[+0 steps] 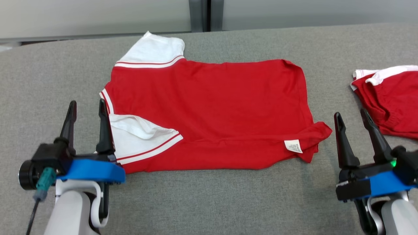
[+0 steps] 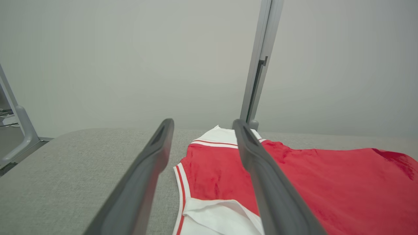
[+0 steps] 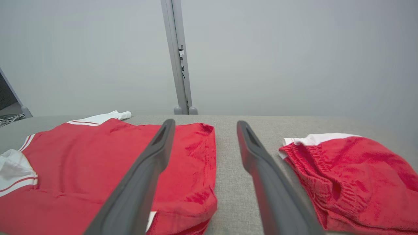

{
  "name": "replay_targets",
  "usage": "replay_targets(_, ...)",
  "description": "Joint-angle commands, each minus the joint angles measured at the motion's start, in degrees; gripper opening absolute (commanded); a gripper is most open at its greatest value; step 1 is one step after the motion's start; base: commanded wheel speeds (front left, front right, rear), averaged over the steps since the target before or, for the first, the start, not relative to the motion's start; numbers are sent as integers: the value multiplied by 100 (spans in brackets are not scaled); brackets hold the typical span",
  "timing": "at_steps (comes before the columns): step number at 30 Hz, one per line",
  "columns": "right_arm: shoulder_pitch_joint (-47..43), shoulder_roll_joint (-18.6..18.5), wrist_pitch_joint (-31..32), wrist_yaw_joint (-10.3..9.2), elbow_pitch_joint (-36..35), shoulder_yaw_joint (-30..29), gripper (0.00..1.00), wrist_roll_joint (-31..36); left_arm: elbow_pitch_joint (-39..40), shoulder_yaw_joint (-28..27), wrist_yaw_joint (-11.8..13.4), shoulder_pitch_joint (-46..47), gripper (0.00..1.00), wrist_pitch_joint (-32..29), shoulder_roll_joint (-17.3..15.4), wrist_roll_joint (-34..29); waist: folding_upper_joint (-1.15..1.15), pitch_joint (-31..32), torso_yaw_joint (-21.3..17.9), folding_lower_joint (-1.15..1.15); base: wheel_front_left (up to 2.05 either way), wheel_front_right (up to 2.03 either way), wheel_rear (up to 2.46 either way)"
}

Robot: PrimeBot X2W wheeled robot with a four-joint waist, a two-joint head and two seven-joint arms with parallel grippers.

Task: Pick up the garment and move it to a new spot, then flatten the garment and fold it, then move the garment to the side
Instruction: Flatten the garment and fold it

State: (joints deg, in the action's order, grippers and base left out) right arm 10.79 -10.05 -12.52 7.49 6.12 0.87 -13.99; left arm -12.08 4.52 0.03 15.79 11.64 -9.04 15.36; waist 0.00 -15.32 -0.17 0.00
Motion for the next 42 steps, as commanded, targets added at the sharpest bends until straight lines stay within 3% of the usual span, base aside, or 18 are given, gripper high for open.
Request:
replay_targets(1,-237,66,-83,0,-154,-76,100,157,122,51,71,-213,100,136,-35,-139,0,107,-32,0,0,0,0)
replay_targets(12,-1085,404,-21,0,-774,-193,100,440,652,57,324,-1239,100,154,-63,-247,0,427,-92,0,0,0,0)
replay_targets(25,-1297,525,230,0,-1009,-178,100,507,698,101,313,-1415,100,-58,-124,-113,0,536,-88,0,0,0,0)
replay_targets(33,-1293,548,304,0,-190,-77,100,376,40,82,193,-1431,100,-391,-66,215,0,343,-83,0,0,0,0)
replay_targets(42,-420,536,80,0,1176,150,100,136,-868,44,47,-926,100,-608,-124,466,0,-46,-25,0,0,0,0)
